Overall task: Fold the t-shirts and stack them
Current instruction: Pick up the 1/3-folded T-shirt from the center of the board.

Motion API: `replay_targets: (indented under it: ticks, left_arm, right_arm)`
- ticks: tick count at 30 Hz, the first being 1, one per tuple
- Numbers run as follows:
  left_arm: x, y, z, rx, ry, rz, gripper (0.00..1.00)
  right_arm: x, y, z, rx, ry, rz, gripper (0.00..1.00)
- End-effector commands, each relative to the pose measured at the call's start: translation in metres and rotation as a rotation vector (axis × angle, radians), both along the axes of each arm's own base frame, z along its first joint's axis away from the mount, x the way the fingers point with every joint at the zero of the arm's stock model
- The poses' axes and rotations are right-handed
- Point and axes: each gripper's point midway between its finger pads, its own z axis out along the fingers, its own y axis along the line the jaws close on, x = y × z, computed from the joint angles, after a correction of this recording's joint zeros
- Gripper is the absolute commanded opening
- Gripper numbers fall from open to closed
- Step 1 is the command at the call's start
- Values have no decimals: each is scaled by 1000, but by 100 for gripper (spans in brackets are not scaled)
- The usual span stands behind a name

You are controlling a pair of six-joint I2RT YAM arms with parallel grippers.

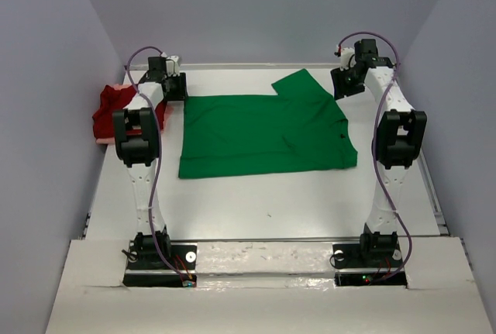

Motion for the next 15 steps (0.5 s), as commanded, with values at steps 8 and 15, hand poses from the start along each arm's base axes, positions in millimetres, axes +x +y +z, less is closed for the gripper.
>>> replay_targets:
  ticks: [8,15]
  left_arm:
    - [14,7,0,-5,4,33,55]
    - [15,-2,-6,-43,16,-4,54]
  right_arm:
    - [7,-5,2,-22,-11,12,52]
    - [6,-8,-4,-38,2,12,50]
